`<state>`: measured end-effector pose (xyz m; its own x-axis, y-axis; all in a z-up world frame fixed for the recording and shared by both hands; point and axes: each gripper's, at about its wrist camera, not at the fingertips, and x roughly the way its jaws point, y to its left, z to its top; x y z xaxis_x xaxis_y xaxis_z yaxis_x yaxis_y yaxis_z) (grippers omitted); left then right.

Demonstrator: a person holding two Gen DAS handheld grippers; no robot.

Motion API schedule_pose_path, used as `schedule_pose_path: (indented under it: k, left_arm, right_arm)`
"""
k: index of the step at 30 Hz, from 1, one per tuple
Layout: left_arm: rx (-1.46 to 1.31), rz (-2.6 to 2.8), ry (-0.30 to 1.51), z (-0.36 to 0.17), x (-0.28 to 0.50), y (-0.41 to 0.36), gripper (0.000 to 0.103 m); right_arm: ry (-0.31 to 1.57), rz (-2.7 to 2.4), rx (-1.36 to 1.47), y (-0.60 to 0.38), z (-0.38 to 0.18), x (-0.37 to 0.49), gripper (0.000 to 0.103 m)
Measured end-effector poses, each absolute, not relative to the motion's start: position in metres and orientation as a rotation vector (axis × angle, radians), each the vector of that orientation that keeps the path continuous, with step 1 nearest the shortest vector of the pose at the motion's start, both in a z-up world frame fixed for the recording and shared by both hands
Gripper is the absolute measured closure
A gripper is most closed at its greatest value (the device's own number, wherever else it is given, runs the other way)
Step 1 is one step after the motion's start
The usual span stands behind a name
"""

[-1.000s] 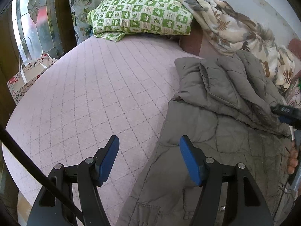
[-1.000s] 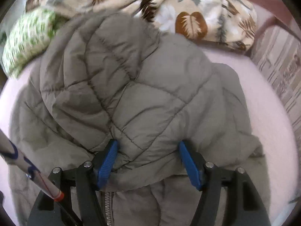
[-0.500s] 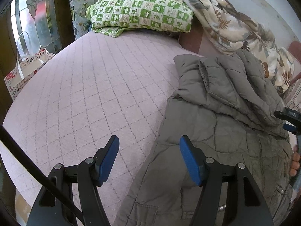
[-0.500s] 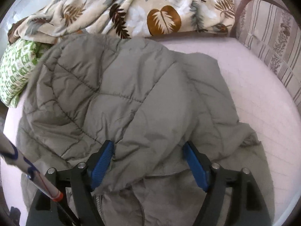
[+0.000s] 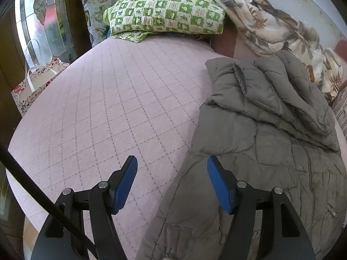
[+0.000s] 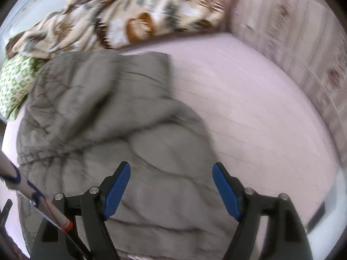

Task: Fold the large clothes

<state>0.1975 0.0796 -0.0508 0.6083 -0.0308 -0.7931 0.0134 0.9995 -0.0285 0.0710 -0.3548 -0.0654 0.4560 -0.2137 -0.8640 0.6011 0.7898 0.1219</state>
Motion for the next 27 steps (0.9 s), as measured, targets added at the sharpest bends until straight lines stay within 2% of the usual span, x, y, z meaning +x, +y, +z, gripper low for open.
schedule_pose_path:
  k: [13, 27]
  left_arm:
    - [-0.062, 0.084, 0.896, -0.028, 0.163, 0.134, 0.037]
    - [-0.271, -0.126, 1.102, -0.058, 0.144, 0.161, 0.037]
  right_arm:
    - [0.969, -0.571, 0.62, -0.401, -0.103, -0.046, 0.02]
    - [0.881, -0.377, 0.796, -0.407, -0.116, -0.075, 0.015]
